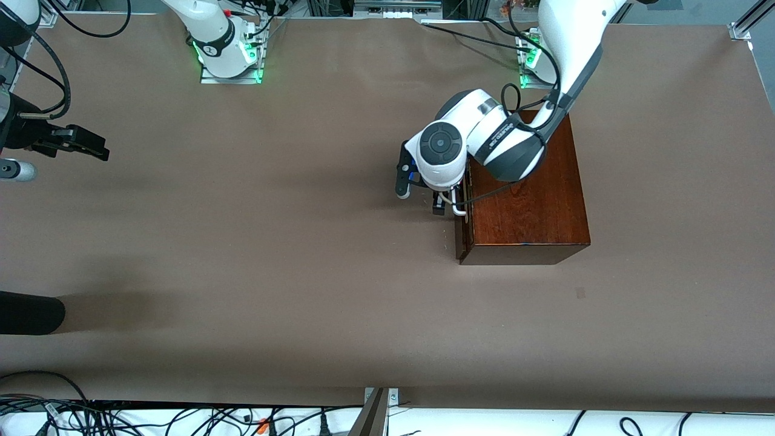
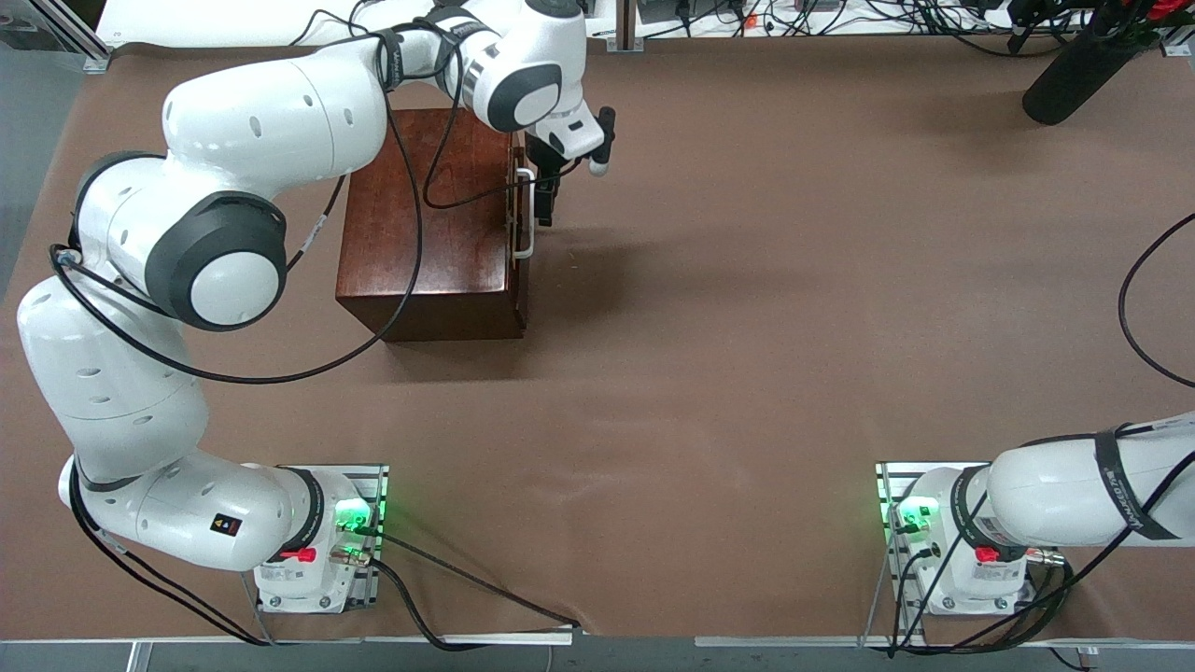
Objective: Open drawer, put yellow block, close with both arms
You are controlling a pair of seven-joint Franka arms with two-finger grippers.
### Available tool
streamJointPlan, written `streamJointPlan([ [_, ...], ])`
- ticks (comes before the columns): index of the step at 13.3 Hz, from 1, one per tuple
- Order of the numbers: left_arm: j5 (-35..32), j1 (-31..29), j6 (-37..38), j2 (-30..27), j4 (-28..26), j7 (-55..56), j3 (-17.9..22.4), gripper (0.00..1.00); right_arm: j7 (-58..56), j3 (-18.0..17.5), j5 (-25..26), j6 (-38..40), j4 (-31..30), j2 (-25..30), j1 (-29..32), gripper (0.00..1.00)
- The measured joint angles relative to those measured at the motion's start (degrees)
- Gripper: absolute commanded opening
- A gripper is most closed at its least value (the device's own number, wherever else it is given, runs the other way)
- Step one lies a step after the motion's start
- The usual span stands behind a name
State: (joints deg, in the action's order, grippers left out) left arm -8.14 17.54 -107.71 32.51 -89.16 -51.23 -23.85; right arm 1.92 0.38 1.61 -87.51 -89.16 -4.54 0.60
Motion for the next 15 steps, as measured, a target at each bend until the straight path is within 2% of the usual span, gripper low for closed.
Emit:
streamJointPlan([
  [3, 3.6, 0.0, 1.0, -2.9, 1.3, 10.0, -0.3, 1.00, 0.0, 0.0, 0.0, 0.0, 0.0, 0.0, 0.0, 1.00],
  [6, 3.7, -0.6, 7.9, -7.9, 2.0, 25.1, -0.1, 1.00, 0.0, 0.0, 0.0, 0.1, 0.0, 0.0, 0.0, 1.00],
  [9, 3.7, -3.9, 13.2, -12.9, 2.1, 36.0, 0.9, 1.00, 0.0, 0.0, 0.0, 0.1, 0.0, 0.0, 0.0, 1.00],
  [13, 3.6, -10.8, 16.1, -16.9, 4.4, 39.9, 3.9, 1.00, 0.0, -0.1, 0.0, 0.1, 0.0, 0.0, 0.0, 1.00],
  [15, 3.7, -11.3, 16.5, -18.6, 4.8, 40.6, 7.2, 1.00, 0.0, -0.1, 0.0, 0.1, 0.0, 0.0, 0.0, 1.00],
])
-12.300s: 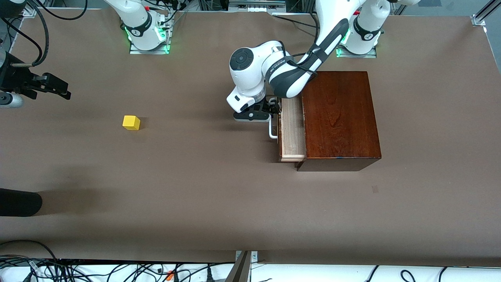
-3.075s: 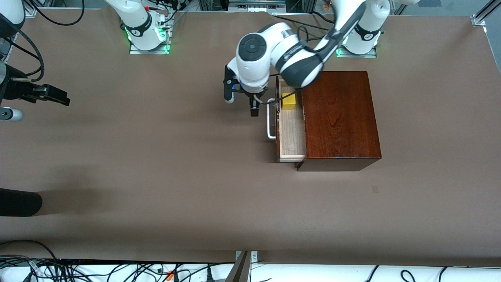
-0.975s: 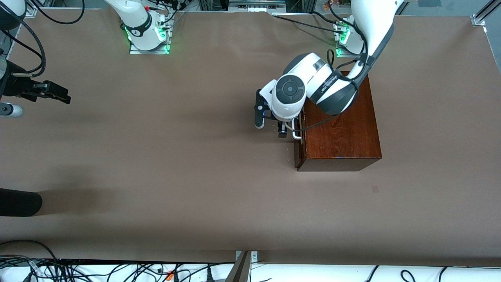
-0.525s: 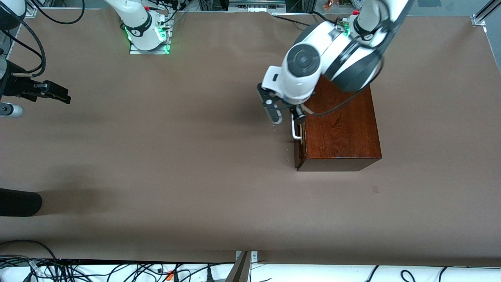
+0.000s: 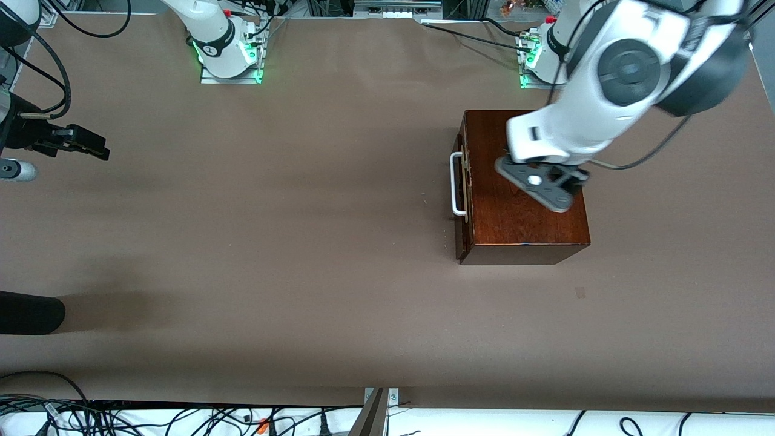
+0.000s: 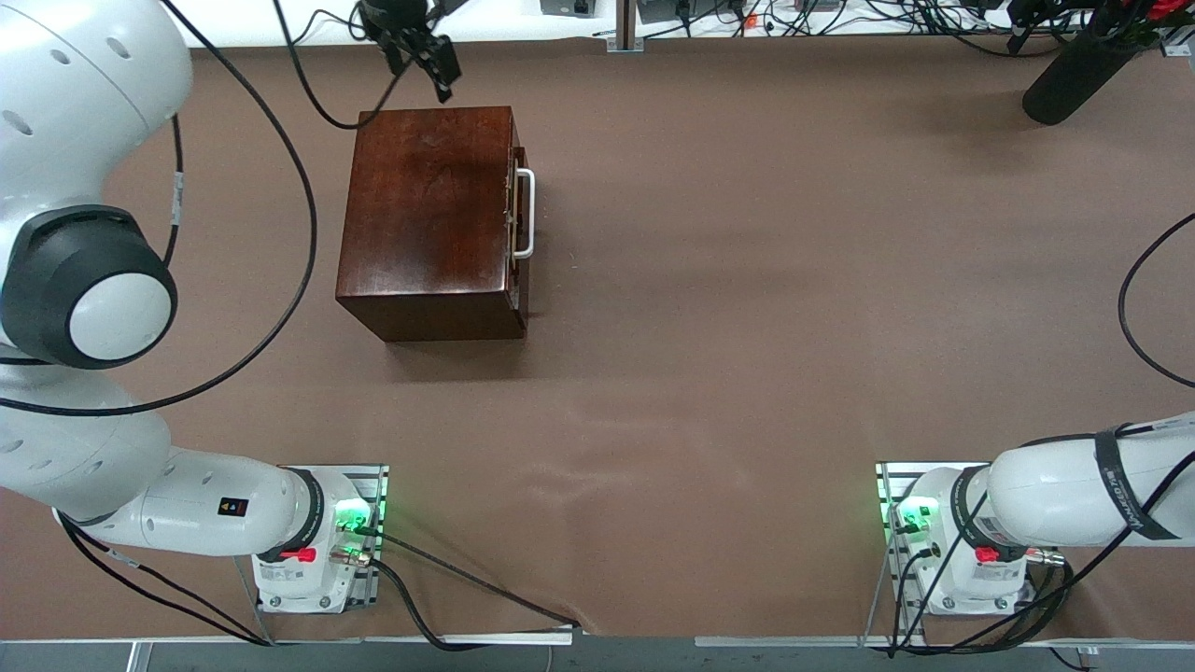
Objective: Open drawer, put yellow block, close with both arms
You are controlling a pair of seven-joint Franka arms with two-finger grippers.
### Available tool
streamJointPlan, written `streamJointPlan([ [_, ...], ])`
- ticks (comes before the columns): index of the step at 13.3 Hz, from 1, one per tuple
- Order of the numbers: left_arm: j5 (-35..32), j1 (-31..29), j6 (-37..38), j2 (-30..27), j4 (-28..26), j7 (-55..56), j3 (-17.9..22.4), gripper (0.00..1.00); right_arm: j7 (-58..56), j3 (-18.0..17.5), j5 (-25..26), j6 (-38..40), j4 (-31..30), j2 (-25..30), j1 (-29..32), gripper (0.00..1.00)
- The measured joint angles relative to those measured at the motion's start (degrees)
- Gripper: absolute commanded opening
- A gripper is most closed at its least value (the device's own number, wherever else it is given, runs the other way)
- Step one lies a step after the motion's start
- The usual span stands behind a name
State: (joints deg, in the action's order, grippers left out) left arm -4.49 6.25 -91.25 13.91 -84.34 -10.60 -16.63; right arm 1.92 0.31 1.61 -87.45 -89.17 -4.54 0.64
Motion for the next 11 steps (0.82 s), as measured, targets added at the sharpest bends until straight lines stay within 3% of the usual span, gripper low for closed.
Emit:
streamJointPlan([
  [6, 2.7, -0.1, -2.4, -5.9, -0.8, 5.6, 14.6, 1.00, 0.0, 0.0, 0.0, 0.0, 0.0, 0.0, 0.0, 1.00],
  [8, 2.7, -0.9, -2.4, -8.7, -2.9, 7.4, 16.8, 1.00, 0.0, 0.0, 0.0, 0.0, 0.0, 0.0, 0.0, 1.00],
  [11, 2.7, -2.1, -2.4, -11.7, -6.8, 11.3, 17.0, 1.00, 0.0, 0.0, 0.0, 0.0, 0.0, 0.0, 0.0, 1.00],
])
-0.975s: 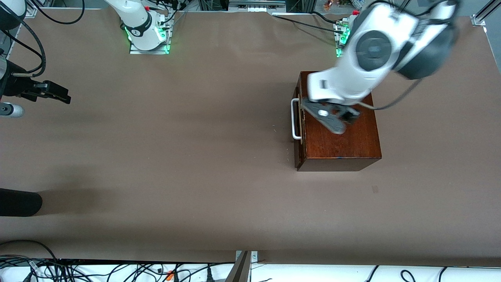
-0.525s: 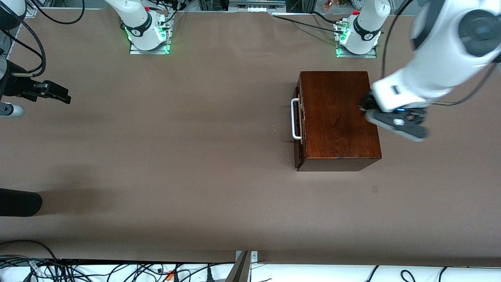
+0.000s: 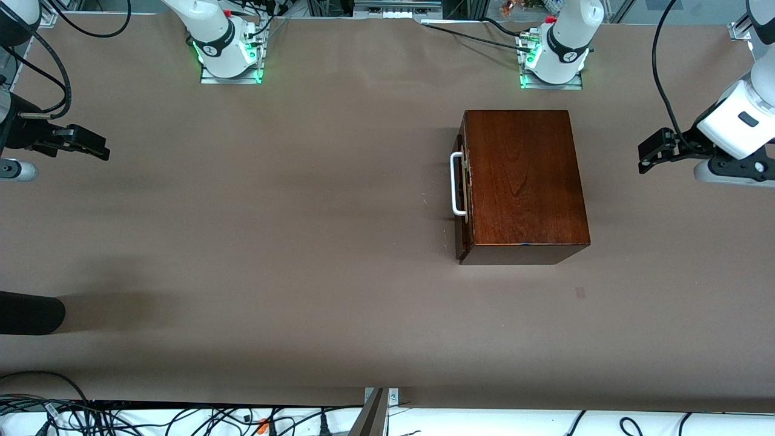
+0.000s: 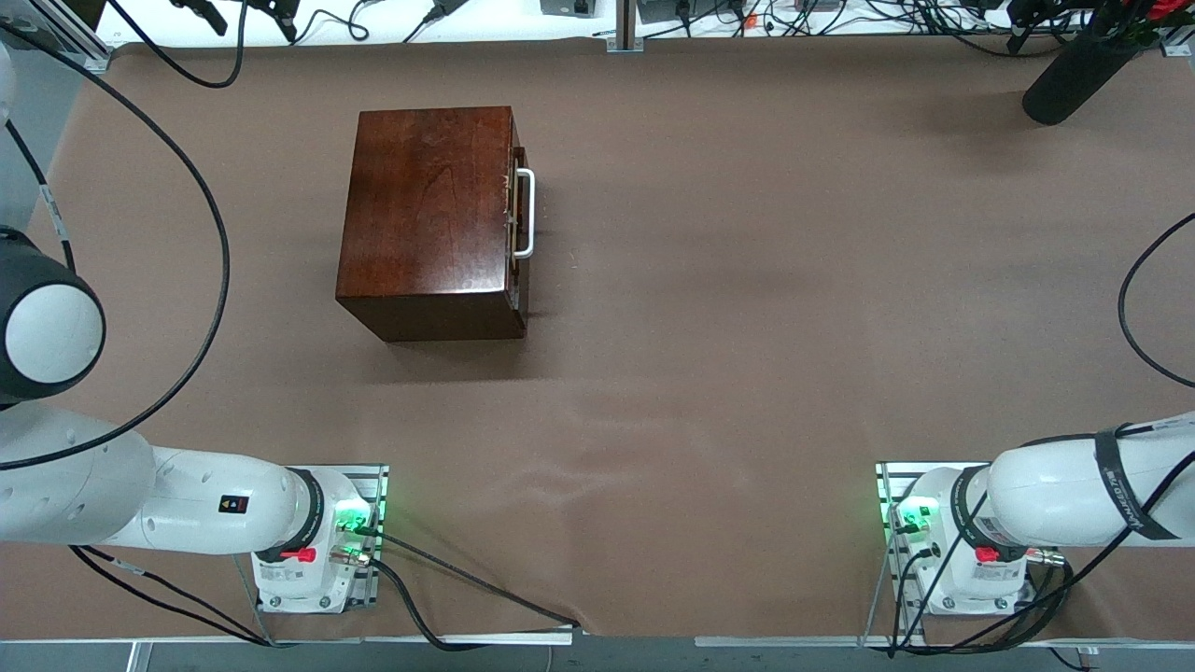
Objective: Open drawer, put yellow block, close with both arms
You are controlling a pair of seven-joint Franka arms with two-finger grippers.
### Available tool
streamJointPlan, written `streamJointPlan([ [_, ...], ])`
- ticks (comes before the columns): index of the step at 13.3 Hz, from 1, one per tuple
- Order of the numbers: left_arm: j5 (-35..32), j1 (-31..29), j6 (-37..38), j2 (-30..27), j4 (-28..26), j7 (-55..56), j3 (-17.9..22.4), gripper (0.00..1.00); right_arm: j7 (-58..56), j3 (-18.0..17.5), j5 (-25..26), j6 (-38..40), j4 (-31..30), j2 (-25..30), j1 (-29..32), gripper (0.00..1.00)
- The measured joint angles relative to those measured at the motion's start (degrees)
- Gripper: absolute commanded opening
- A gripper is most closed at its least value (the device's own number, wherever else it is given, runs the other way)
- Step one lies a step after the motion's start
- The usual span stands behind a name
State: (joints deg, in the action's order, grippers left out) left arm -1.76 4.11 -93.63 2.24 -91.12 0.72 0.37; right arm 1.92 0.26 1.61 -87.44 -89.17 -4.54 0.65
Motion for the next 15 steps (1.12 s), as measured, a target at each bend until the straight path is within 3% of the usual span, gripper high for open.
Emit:
streamJointPlan([
  [3, 0.0, -0.3, -0.4, -1.5, -2.6, 2.7, 0.0, 1.00, 0.0, 0.0, 0.0, 0.0, 0.0, 0.0, 0.0, 1.00],
  [15, 0.0, -0.4, 0.2, -1.7, -3.1, 3.1, -0.7, 1.00, 0.0, 0.0, 0.0, 0.0, 0.0, 0.0, 0.0, 1.00],
])
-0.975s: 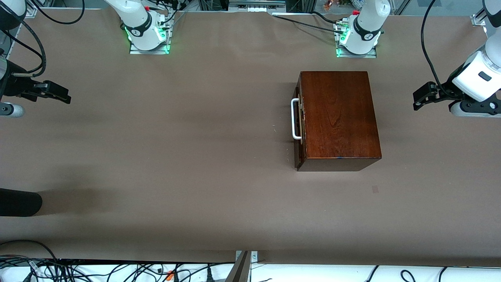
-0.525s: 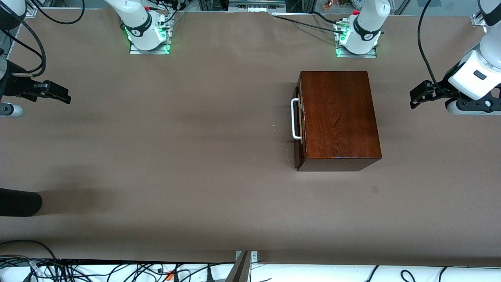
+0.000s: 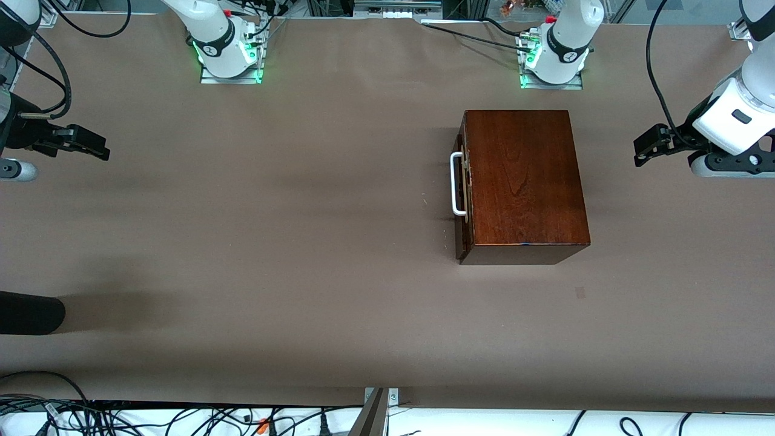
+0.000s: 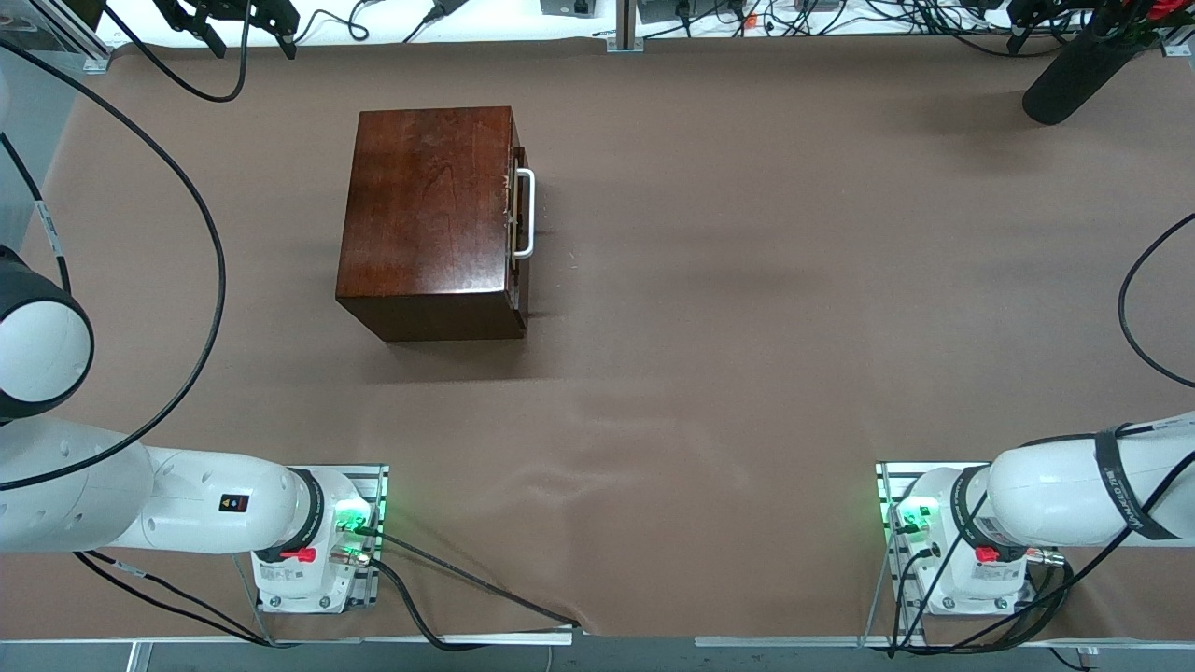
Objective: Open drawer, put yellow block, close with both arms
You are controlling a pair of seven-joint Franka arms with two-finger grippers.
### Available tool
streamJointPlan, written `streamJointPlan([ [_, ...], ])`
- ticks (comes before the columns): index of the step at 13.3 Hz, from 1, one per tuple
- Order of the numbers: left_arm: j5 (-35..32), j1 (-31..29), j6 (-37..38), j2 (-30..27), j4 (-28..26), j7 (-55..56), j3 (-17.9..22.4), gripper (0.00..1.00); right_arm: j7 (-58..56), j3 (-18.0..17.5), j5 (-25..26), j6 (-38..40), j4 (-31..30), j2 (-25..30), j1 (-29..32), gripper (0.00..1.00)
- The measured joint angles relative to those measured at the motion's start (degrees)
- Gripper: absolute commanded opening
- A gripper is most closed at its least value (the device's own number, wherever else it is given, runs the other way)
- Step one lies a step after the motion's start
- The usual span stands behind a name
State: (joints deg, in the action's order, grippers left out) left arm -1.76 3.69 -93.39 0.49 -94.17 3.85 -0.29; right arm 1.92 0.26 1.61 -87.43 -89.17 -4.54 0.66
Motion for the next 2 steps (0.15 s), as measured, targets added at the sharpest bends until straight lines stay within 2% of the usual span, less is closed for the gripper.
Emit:
streamJointPlan([
  [2, 0.0, 0.0, 0.0, 0.0, 0.0, 0.0, 0.0, 1.00, 0.0, 0.0, 0.0, 0.0, 0.0, 0.0, 0.0, 1.00],
])
